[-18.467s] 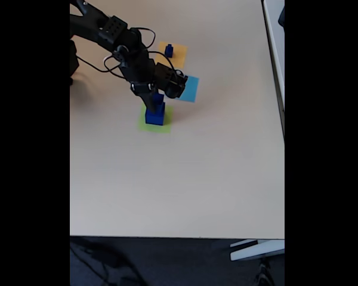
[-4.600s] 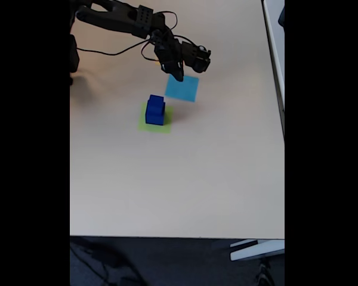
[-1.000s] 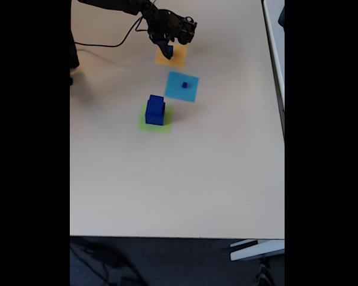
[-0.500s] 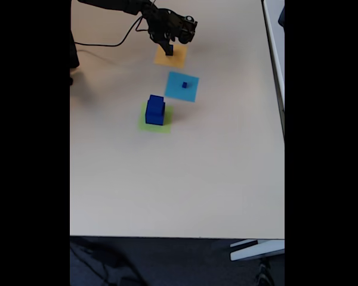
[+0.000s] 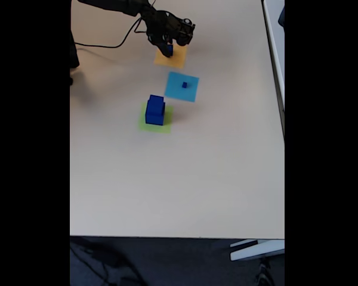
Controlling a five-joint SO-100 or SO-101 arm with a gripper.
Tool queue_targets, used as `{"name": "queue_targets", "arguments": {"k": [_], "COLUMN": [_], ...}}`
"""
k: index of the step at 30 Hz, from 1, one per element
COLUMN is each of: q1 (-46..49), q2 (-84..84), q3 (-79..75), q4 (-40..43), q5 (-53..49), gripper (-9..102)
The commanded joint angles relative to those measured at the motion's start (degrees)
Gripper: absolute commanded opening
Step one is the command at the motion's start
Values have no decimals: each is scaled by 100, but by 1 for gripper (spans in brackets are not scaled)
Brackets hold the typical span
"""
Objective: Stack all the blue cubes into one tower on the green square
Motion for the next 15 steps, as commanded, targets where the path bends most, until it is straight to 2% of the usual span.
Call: {"name": "queue_targets", "arguments": {"k": [1, 10, 15], "q1": [-53, 0, 114], "q2": [255, 272, 413], "q3": [-18, -35, -35], "q4": [-97, -167, -149], "q5": [-44, -26, -211], "gripper": [18, 4, 3]}}
